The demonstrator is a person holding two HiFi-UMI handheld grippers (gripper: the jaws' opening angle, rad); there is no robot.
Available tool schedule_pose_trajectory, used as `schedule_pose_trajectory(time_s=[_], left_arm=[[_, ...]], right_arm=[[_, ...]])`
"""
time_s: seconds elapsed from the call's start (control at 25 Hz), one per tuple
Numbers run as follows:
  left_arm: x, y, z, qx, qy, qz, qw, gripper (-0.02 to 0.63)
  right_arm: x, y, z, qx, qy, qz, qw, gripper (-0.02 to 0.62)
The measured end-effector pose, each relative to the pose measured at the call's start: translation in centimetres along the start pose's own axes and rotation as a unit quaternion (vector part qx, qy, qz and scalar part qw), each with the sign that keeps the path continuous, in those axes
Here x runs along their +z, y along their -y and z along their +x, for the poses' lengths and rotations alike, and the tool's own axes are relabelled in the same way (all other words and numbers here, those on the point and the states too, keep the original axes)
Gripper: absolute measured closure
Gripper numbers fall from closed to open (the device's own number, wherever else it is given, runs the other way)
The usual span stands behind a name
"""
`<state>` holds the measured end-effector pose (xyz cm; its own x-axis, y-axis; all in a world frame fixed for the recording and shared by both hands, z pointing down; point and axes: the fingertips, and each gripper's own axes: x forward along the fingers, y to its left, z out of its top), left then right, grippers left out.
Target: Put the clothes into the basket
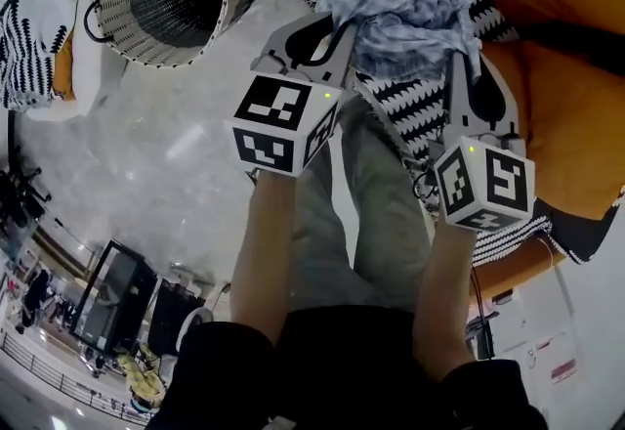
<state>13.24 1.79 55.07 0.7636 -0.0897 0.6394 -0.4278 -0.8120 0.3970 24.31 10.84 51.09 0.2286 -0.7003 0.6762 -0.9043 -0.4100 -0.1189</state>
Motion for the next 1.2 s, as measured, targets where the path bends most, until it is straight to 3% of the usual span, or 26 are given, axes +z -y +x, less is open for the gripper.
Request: schedule_pose_trajectory(time_s=[0.28,0.56,0.96,1.2], left_arm=[[0.6,-3.8,-5.6,0.010,0.040,-0.049,0.9980,0.556],[1.6,-7.3,-10.6,0.025,0.085,-0.073,0.9934,0.562],[2.8,-13.7,-20.3,0.093,0.141,-0.086,0.9819,0.561],[1.9,-20.6,-26.7,0.161,0.179,-0.115,0.9637,0.561]], right_arm=[[6.4,-7.3,-1.6,0.051,0.068,-0.009,0.996,0.546],[12.7,-17.5,-1.9,0.142,0.121,-0.025,0.982,0.549],[19.8,-34.0,-3.1,0.300,0.165,-0.039,0.939,0.551],[22.2,-43.7,-2.4,0.374,0.181,-0.077,0.906,0.551]])
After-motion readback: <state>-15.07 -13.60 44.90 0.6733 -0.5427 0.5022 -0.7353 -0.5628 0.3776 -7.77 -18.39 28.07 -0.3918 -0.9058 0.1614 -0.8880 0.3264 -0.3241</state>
